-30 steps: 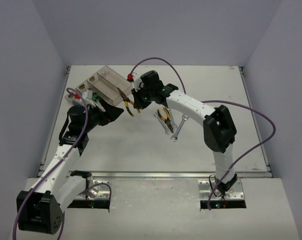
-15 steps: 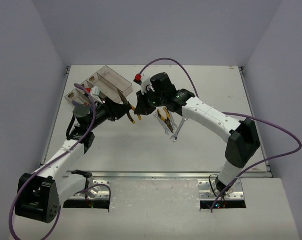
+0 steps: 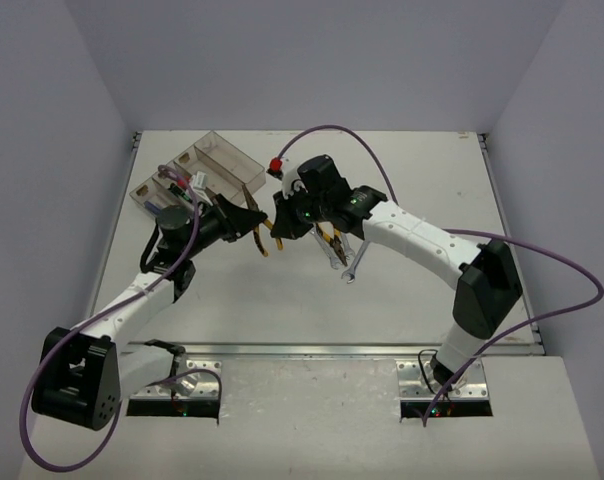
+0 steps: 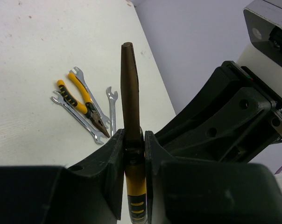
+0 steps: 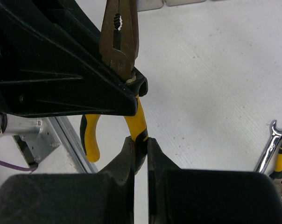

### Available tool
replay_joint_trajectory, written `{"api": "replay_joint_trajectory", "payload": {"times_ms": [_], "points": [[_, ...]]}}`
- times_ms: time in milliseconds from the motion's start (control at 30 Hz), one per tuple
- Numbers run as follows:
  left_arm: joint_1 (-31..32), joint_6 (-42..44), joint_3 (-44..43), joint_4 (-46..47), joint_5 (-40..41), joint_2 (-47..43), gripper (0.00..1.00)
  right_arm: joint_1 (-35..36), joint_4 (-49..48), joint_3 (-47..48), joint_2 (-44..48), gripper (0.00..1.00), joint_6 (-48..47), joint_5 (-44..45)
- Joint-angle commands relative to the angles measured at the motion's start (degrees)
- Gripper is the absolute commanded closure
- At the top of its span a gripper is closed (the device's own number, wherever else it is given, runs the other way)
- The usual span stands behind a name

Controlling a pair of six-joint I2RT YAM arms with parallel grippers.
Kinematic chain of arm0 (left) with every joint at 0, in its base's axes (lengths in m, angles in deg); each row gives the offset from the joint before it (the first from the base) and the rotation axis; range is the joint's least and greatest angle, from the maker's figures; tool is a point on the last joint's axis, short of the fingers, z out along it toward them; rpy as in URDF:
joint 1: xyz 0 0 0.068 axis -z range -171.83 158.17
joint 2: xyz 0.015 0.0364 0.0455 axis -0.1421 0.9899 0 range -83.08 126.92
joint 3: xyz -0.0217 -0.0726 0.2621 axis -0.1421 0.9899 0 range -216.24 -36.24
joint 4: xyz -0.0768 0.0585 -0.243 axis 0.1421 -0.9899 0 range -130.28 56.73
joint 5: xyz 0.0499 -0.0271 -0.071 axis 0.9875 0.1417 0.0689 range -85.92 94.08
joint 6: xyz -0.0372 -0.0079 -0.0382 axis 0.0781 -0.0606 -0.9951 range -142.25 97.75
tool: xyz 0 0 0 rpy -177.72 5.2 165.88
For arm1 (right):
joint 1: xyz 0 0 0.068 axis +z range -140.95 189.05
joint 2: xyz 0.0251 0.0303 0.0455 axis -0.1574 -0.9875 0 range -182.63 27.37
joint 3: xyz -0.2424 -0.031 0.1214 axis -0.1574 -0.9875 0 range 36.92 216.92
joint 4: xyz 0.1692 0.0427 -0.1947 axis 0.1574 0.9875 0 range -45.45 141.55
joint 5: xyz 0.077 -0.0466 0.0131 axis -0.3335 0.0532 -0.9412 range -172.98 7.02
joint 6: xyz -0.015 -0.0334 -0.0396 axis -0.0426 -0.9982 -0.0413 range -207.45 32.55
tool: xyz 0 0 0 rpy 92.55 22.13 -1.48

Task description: Sort the tools into containers

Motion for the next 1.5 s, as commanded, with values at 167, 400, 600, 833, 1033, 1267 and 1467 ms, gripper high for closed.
{"api": "replay_joint_trajectory", "payload": {"times_ms": [167, 400, 600, 833, 1033, 1267, 1467], "points": [[0.8, 1.53, -4.77, -6.44, 10.03, -3.69, 1.0, 0.45, -8.48, -4.73, 7.95, 0.29, 2.15, 2.82], [0.39, 2.83, -18.02, -25.93, 31.15, 1.12, 1.0, -3.07, -4.68, -13.26, 18.11, 0.01, 4.09, 16.39], [-6.03, 3.1, -35.97, -38.66, 44.85, 17.94, 1.0, -5.0, -1.61, -22.68, 30.04, 0.01, 4.75, 24.76], [-10.73, 3.32, -58.17, -46.1, 50.1, 39.69, 1.0, -5.17, -0.91, -32.1, 38.75, 0.01, 5.4, 28.02], [-11.33, 4.09, -66.27, -45.56, 50.47, 50.85, 1.0, -5.35, -0.74, -33.14, 38.58, 0.01, 4.43, 27.38], [-11.33, 0.85, -70.28, -47.7, 50.6, 57.4, 0.95, -5.41, -0.89, -33.34, 37.4, 0.01, 4.27, 27.02], [-11.37, 0.5, -70.97, -47.31, 48.26, 56.39, 0.3, -5.4, -0.79, -32.91, 35.61, 0.01, 3.84, 26.72]]}}
